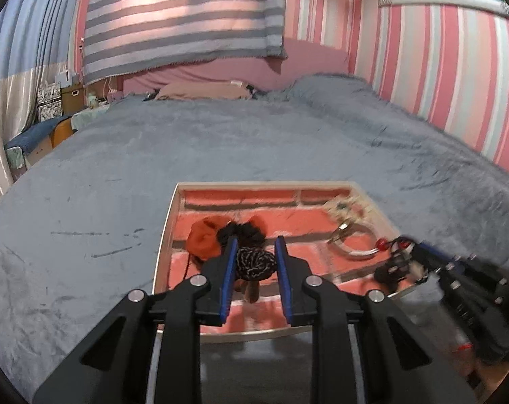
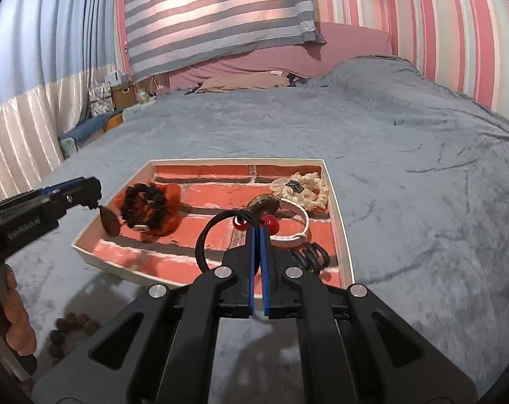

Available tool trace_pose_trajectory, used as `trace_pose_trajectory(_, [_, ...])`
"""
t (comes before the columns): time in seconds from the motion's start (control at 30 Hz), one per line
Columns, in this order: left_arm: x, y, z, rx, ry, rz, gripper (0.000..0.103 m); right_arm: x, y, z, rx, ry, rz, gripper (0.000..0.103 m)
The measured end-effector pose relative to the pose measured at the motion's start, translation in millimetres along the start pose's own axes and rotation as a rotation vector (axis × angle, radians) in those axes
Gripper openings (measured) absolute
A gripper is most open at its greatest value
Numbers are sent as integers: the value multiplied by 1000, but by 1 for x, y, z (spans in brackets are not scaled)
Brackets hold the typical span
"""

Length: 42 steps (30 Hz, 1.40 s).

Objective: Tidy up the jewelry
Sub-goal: 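Carry brown pendant and red-bead hair tie into the tray with both tools, then open both tools to release pendant and hair tie in the tray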

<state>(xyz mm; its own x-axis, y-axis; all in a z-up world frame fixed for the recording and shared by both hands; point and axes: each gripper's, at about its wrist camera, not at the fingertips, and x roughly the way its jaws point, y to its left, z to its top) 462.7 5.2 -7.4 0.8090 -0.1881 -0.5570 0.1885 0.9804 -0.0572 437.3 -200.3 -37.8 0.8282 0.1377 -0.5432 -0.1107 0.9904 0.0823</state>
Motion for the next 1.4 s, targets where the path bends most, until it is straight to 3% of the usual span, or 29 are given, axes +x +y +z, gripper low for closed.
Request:
trace_pose_trajectory(0.37, [46, 33, -11, -36, 95, 17, 23, 43, -13, -10, 35, 46, -39, 4])
trace_pose_trajectory(0.63, [53, 26, -18, 1, 121, 43, 23, 46, -16, -12, 44, 51, -45, 4])
trace_pose_trajectory(1.07, [58, 35, -18, -35, 162, 26, 25, 45, -16, -12, 48, 54, -34, 6])
trace_pose_trajectory(1.1, [57, 35, -18, -37, 162, 24, 26, 45, -17, -12, 50, 51, -34, 9])
trace_pose_trajectory(1.13, [57, 36, -17, -41, 163, 26, 34, 43, -17, -12, 54, 46, -31, 11])
trace_pose_trajectory(1.23, [52, 37, -16, -51, 154, 31, 58, 38, -19, -11, 63, 23, -27, 35])
trace_pose_trajectory(1.37, [42, 38, -12, -60, 133, 18, 61, 30, -20, -10, 69, -16, -38, 67])
trace_pose_trajectory(1.4, [39, 37, -11, -62, 127, 14, 67, 28, -21, -9, 71, -26, -42, 76])
